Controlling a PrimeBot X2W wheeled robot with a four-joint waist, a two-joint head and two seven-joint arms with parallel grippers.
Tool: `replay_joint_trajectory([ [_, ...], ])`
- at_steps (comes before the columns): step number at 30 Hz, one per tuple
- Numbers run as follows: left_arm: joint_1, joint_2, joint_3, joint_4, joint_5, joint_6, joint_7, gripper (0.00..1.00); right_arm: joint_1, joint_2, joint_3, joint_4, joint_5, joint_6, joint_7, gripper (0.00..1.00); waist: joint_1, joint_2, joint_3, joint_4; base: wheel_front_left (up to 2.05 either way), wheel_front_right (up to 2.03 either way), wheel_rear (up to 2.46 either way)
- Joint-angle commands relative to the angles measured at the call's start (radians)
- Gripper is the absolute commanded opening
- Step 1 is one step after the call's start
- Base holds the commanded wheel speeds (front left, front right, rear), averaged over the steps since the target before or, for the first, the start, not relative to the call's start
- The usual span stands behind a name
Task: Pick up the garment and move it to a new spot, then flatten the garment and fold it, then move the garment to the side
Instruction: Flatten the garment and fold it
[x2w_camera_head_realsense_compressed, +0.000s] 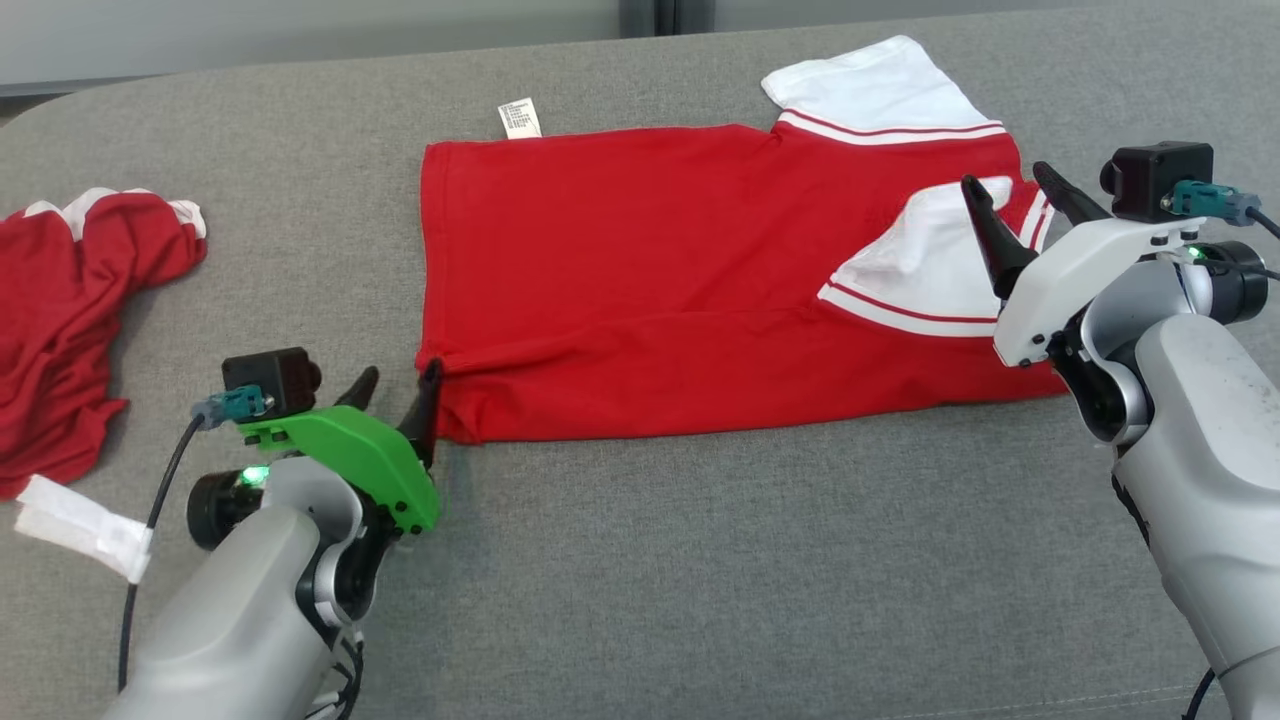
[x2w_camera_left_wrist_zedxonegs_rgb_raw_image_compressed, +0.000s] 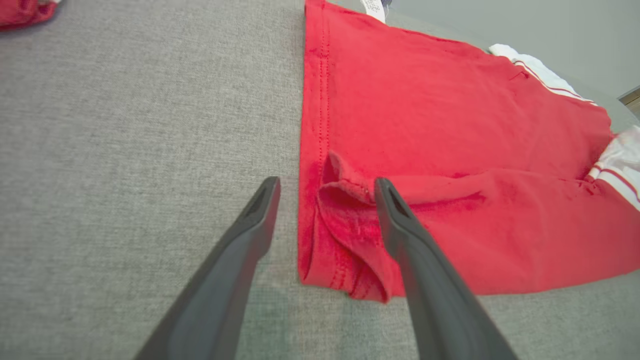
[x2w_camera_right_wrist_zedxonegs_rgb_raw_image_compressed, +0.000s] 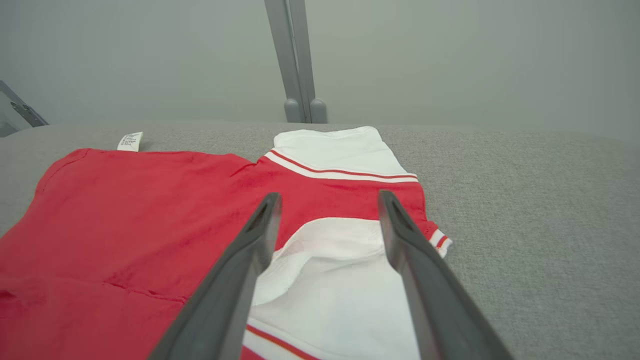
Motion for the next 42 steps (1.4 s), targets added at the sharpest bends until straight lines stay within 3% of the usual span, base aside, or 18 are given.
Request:
replay_joint_trajectory([
  [1,0.025,0.025,0.000,0.006,0.020,0.025,-0.013,1.00,0.017,-0.010,0.004,-0.004,0.009,-0.001,-0.006,1.00,0.0000,0.0000,-0.016,-0.002,0.00,0.00,0.00],
  [6,0.083,0.067,-0.010,-0.033,0.064,0.120,-0.050,1.00,0.101,-0.043,-0.028,-0.036,-0.006,-0.001,0.090,1.00,0.0000,0.0000,-0.038,-0.012,0.00,0.00,0.00],
  [13,0.145,0.065,-0.036,-0.119,0.090,0.185,-0.059,1.00,0.242,-0.023,-0.160,-0.118,-0.079,-0.001,0.231,1.00,0.0000,0.0000,-0.033,-0.025,0.00,0.00,0.00],
  [20,0.093,0.025,-0.070,-0.089,0.114,0.189,-0.045,1.00,0.283,0.055,-0.283,-0.143,-0.184,-0.001,0.288,1.00,0.0000,0.0000,-0.014,-0.030,0.00,0.00,0.00],
  [33,0.035,-0.029,-0.101,0.077,0.104,0.152,0.012,1.00,0.240,0.117,-0.299,-0.046,-0.226,-0.001,0.340,1.00,0.0000,0.0000,0.021,-0.034,0.00,0.00,0.00],
  [34,0.042,-0.032,-0.105,0.089,0.098,0.146,0.021,0.76,0.240,0.119,-0.299,-0.034,-0.225,-0.001,0.344,1.00,0.0000,0.0000,0.022,-0.034,0.00,0.00,0.00],
  [35,0.056,-0.038,-0.111,0.105,0.087,0.131,0.035,0.00,0.237,0.118,-0.296,-0.020,-0.225,-0.001,0.347,0.00,0.0000,0.0000,0.021,-0.033,0.00,0.00,0.00],
  [42,0.120,-0.033,-0.088,0.079,0.053,0.088,-0.015,0.00,0.282,0.092,-0.336,-0.066,-0.214,-0.002,0.292,0.00,0.0000,0.0000,-0.018,-0.020,0.00,0.00,0.00],
])
